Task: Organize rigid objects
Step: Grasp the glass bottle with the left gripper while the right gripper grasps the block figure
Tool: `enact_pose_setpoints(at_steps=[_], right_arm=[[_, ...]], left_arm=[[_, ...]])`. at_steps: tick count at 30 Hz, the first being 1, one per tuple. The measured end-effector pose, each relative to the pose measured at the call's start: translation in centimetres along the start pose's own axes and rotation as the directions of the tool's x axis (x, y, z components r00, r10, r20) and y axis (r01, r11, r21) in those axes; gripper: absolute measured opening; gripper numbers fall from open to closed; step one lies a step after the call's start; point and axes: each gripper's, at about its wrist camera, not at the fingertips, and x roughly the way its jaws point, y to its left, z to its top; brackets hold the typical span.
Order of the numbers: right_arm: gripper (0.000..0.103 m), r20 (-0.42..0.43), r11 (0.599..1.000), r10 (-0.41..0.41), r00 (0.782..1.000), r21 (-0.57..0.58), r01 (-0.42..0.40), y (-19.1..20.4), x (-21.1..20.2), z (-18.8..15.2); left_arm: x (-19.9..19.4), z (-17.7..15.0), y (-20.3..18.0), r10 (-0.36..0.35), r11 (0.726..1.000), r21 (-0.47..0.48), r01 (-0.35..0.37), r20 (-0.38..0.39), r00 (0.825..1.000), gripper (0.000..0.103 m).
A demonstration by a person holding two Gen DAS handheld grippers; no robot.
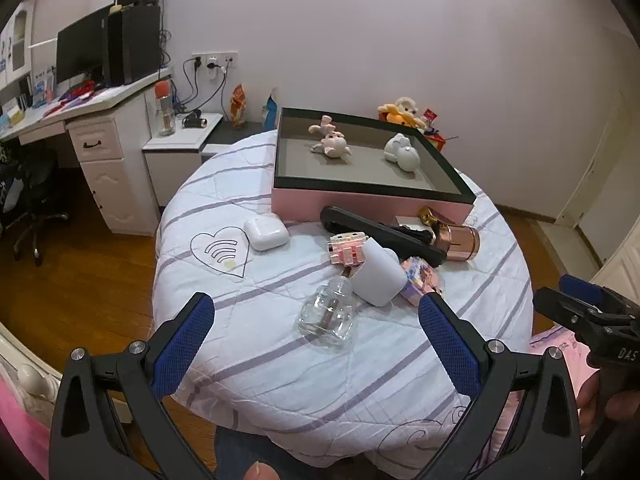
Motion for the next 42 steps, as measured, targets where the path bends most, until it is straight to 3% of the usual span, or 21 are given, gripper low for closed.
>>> enact_pose_setpoints(at_steps=[15, 23, 32, 36, 42], right_arm=[[0.103, -0.01, 0.999, 0.016, 1.0, -0.032, -0.017, 1.0, 0.8, -0.1], [0.103, -0.067, 1.0, 0.017, 0.998, -0.022, -0.019, 0.3, 4.2, -0.1], [0.103, -0.143, 0.998, 0.033, 0.989, -0.055, -0.041, 0.5, 9.2, 0.0], [0.101, -0.162, 0.996, 0.044, 0.986, -0.074, -0.057, 0.7, 10.9, 0.0], [0.095, -0.171, 0.99, 0.034, 0.985, -0.131, -0.057, 1.3, 13.1, 0.2]], left_arm=[[0.5, -0.1, 0.4, 0.026, 1.0, 0.004, -0.026, -0.019, 0.999, 0.103], [4.4, -1.2, 1.4, 0.048, 0.998, 0.033, -0.045, -0.104, 0.993, 0.103], [9.3, -1.9, 0.9, 0.028, 0.997, 0.081, -0.013, -0.189, 0.982, 0.103], [10.7, -1.7, 0.2, 0.018, 0.994, 0.111, 0.004, -0.197, 0.98, 0.103], [12.6, -1.2, -0.6, 0.059, 0.983, 0.184, -0.026, -0.174, 0.983, 0.103]])
